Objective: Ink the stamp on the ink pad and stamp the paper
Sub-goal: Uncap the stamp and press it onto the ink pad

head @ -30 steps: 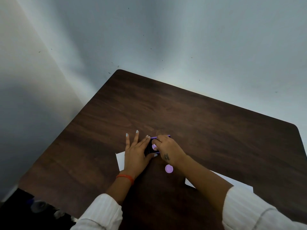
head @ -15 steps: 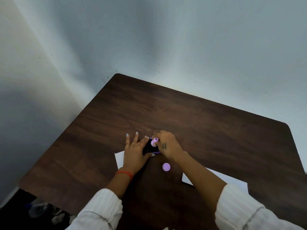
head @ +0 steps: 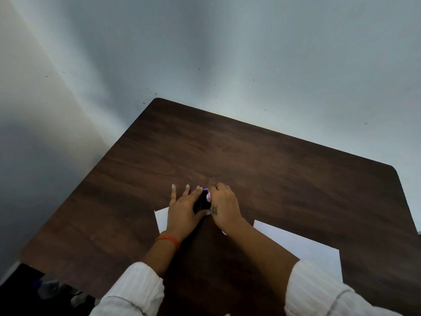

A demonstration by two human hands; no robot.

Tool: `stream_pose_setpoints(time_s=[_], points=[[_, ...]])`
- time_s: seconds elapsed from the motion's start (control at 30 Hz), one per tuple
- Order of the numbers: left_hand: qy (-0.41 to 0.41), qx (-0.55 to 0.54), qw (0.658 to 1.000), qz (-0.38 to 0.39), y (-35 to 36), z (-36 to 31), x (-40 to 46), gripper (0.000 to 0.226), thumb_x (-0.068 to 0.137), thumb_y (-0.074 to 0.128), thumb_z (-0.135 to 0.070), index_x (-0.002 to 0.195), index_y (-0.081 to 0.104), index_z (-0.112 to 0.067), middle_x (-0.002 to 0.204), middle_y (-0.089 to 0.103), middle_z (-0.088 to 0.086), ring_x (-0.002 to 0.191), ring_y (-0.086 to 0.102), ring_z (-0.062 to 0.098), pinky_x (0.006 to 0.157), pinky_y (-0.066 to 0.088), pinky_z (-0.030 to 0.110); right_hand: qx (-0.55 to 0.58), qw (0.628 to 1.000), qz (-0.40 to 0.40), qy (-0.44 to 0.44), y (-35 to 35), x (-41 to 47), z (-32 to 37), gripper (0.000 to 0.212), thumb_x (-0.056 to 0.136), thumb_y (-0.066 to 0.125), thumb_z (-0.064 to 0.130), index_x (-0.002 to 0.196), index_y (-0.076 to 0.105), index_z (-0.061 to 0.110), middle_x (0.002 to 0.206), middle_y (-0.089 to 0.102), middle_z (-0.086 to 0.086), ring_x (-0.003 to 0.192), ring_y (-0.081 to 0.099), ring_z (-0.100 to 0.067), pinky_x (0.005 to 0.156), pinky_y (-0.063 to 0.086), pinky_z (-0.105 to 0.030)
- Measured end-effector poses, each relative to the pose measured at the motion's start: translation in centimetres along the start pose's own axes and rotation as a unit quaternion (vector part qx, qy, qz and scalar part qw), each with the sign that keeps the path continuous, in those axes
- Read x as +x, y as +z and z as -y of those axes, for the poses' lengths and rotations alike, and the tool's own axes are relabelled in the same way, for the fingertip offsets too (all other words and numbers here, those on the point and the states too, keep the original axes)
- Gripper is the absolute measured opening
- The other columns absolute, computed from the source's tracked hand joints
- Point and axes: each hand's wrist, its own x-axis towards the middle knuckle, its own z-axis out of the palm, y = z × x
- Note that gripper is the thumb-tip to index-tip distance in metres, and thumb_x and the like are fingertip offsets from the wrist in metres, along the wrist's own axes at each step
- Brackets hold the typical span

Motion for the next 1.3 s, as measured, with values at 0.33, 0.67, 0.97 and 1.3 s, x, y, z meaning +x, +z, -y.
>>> stream_pose_setpoints(time_s=[0.33,0.67,0.97,1.3], points=[[-0.002,-0.023,1.0,-0.005,0.2,0.4,0.0,0.064,0.077,0.066,-0.042,0.134,0.04,-0.027,0.142,0.047,-0.001,0.139,0.028,0.021,0.111,-0.018,0.038,-0.023,0.992,0.02,-0.12,-0.3,0.9,-2.1,0.023,0.087,0.047,0.006,0.108,0.055,0.0,0.113,0.057,-0.019,0.106,0.05,-0.032,0.087,0.04,-0.036],[-0.012,-0.021,1.0,0.008,0.0,0.2,0.0,0.064,0.077,0.066,-0.041,0.133,0.041,-0.028,0.141,0.048,0.0,0.138,0.029,0.021,0.114,-0.013,0.043,0.075,0.995,-0.021,-0.068,-1.3,1.0,-1.5,0.015,0.085,0.05,0.003,0.09,0.062,-0.004,0.098,0.062,-0.022,0.09,0.057,-0.033,0.076,0.041,-0.036],[-0.017,-0.024,1.0,0.008,-0.2,-0.1,0.0,0.064,0.078,0.065,-0.04,0.135,0.038,-0.026,0.143,0.045,-0.001,0.139,0.027,0.02,0.113,-0.014,0.042,-0.009,0.996,-0.013,-0.086,0.0,0.7,-0.8,0.03,0.078,0.06,0.004,0.108,0.054,0.002,0.115,0.055,-0.018,0.108,0.05,-0.03,0.087,0.042,-0.035],[-0.017,-0.027,0.999,0.014,0.0,0.2,0.1,0.064,0.079,0.065,-0.036,0.136,0.037,-0.025,0.144,0.044,0.0,0.14,0.026,0.02,0.115,-0.011,0.044,-0.036,0.997,-0.006,-0.069,0.3,0.9,0.2,0.035,0.077,0.064,0.005,0.11,0.052,0.002,0.115,0.054,-0.018,0.108,0.05,-0.031,0.089,0.044,-0.037]])
